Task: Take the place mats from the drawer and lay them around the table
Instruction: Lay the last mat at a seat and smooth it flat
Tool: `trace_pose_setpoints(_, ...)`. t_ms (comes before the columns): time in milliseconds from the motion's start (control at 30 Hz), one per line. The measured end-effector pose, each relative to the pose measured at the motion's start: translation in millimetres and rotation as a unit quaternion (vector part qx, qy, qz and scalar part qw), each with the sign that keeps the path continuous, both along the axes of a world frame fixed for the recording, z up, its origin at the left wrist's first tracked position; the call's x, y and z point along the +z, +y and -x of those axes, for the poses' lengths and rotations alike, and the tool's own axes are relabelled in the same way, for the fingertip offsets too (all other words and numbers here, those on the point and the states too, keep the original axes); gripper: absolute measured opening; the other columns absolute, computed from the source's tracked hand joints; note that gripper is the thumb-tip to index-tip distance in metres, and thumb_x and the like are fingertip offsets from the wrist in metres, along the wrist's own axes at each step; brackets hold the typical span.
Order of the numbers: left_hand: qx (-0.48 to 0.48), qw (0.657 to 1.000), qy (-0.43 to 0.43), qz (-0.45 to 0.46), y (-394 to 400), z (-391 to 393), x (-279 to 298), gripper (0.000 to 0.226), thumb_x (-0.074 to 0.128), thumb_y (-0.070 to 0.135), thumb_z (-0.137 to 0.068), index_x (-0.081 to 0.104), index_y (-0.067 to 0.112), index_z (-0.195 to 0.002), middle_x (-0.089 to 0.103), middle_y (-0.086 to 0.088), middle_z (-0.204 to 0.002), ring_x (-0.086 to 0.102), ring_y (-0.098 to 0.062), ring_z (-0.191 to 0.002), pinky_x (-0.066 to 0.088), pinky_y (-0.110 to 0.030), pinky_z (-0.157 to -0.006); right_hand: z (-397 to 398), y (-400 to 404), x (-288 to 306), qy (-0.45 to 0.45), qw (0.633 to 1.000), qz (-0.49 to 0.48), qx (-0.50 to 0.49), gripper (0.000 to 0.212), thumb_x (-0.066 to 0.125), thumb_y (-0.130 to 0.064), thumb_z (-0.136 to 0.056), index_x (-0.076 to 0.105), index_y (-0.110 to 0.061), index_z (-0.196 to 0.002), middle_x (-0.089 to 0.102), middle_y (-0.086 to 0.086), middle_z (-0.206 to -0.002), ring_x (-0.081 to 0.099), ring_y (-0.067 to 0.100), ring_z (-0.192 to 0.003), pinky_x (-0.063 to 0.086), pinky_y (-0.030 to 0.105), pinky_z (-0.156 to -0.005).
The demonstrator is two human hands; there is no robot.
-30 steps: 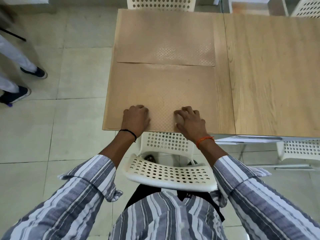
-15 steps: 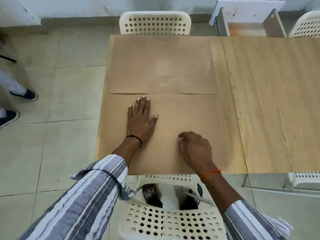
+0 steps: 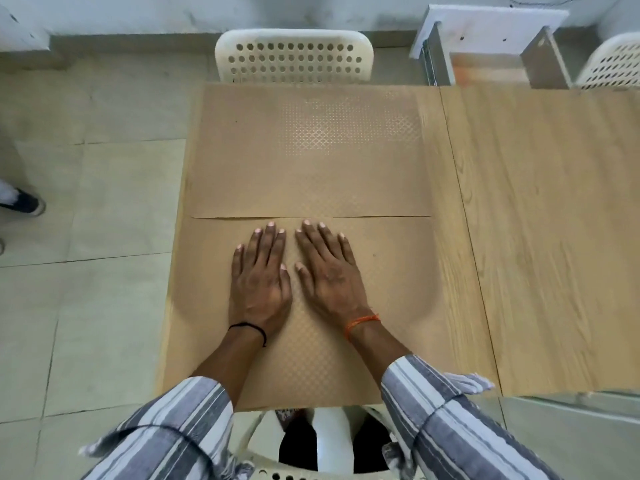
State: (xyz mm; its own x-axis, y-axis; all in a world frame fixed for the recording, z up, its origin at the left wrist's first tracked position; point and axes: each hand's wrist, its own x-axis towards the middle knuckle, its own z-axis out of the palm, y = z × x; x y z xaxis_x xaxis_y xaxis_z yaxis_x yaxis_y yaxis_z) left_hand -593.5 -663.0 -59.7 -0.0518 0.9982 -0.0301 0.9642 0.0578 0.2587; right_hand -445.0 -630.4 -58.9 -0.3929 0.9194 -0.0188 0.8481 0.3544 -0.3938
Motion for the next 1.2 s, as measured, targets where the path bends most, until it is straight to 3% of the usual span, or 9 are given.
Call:
trace_pose_setpoints(233,0.002,1.0,0.006,0.006,-1,-1,1,0.065,0.032,0.028,-0.093,0.016,0.022,-0.155,0.009,0.004,-0.164,0.009,-0.015,-0.15,0.012,-0.044,-0.121,-30,-6,-2,-0.063,0.996,-0.003,-0.065,0.064,0.032,-0.055,-0.097,0.02,-0.033,-0.156,0.013,-0.008,-0.165,0.008,0.018,-0.153,0.01,0.049,-0.122)
trace_pose_setpoints(433,0.004,1.0,-0.003,0.004,-1,-1,2,0.063,0.031,0.027,-0.093,0.019,0.022,-0.155,0.013,0.003,-0.163,0.012,-0.017,-0.15,0.014,-0.044,-0.121,-90,-5,-7,-0.094,0.97,0.013,-0.226,0.073,0.023,-0.059,-0.097,0.002,-0.025,-0.158,-0.002,-0.003,-0.166,-0.003,0.02,-0.153,0.0,0.05,-0.123)
trace_pose_setpoints(667,0.003,1.0,-0.009,-0.001,-3,0,1,0.063,0.031,0.027,-0.093,0.019,0.021,-0.155,0.014,0.001,-0.163,0.013,-0.018,-0.15,0.014,-0.045,-0.12,-126,-9,0,-0.093,0.918,0.026,-0.386,0.082,0.016,-0.064,-0.096,0.002,-0.011,-0.157,-0.003,0.01,-0.166,-0.002,0.029,-0.153,0.008,0.057,-0.121)
trace_pose_setpoints(733,0.003,1.0,-0.005,0.005,-2,-1,1,0.064,0.03,0.028,-0.092,0.019,0.02,-0.155,0.013,0.001,-0.163,0.013,-0.018,-0.15,0.014,-0.045,-0.12,-103,-17,7,-0.085,0.939,-0.002,-0.332,0.078,0.023,-0.056,-0.098,0.003,-0.01,-0.157,-0.003,0.011,-0.166,-0.003,0.029,-0.153,0.003,0.055,-0.122)
trace_pose_setpoints(800,0.002,1.0,0.0,0.01,-1,-1,3,0.064,0.029,0.029,-0.092,0.019,0.02,-0.155,0.013,0.002,-0.163,0.013,-0.018,-0.15,0.013,-0.045,-0.12,-57,-27,9,-0.068,0.976,-0.024,-0.204,0.072,0.029,-0.046,-0.098,0.006,-0.014,-0.158,0.0,0.009,-0.166,-0.002,0.027,-0.153,-0.001,0.048,-0.123)
trace_pose_setpoints(867,0.003,1.0,-0.001,0.013,-1,0,4,0.065,0.029,0.029,-0.091,0.02,0.02,-0.155,0.013,0.002,-0.163,0.013,-0.019,-0.15,0.013,-0.045,-0.12,-12,-37,4,-0.055,0.991,-0.025,-0.122,0.064,0.029,-0.04,-0.099,0.013,-0.019,-0.158,0.006,0.006,-0.166,0.003,0.025,-0.153,0.004,0.049,-0.122)
trace_pose_setpoints(1200,0.024,0.999,0.009,0.026,-15,38,4,0.06,0.029,0.037,-0.096,0.018,0.029,-0.154,0.011,0.006,-0.163,0.011,-0.017,-0.15,0.013,-0.042,-0.12,10,-41,-5,-0.078,0.988,-0.012,-0.135,0.062,0.031,-0.042,-0.097,0.018,-0.031,-0.156,0.01,-0.002,-0.166,0.01,0.023,-0.153,0.006,0.049,-0.122)
